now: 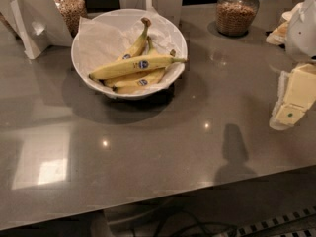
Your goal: Pick banana from white bowl
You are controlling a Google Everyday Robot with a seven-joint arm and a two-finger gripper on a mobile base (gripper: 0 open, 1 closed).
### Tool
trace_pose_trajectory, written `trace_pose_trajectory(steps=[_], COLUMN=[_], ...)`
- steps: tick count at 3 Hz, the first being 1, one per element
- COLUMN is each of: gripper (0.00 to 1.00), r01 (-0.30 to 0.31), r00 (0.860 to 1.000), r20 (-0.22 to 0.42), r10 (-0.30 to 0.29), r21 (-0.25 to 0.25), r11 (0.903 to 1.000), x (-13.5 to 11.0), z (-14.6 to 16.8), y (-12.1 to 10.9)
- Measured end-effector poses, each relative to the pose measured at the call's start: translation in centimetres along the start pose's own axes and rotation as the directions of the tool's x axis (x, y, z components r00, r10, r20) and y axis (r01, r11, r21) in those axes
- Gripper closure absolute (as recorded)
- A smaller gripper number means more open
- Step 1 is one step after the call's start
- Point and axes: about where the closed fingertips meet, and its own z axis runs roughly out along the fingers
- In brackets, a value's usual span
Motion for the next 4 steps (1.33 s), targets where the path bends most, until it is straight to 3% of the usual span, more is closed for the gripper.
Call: trace_pose_trajectory(steps=[1, 2, 3, 4], gripper=[0.00, 0.00, 0.00, 0.00], r01=[0.000, 0.014, 0.022, 0.038], r00=[1.000, 0.998, 0.985, 0.960], r20=[0.001, 0.066, 0.170, 0.273], r10=[0.000, -0.016, -0.033, -0.058], r21=[0.001, 0.039, 0.064, 0.079], r11=[1.0000, 0.9991, 0.9977, 0.9961], x=[0.0, -2.5, -5.9, -10.3], z=[0.0, 0.3, 1.4, 2.5], y=[0.0, -1.5, -3.9, -6.4])
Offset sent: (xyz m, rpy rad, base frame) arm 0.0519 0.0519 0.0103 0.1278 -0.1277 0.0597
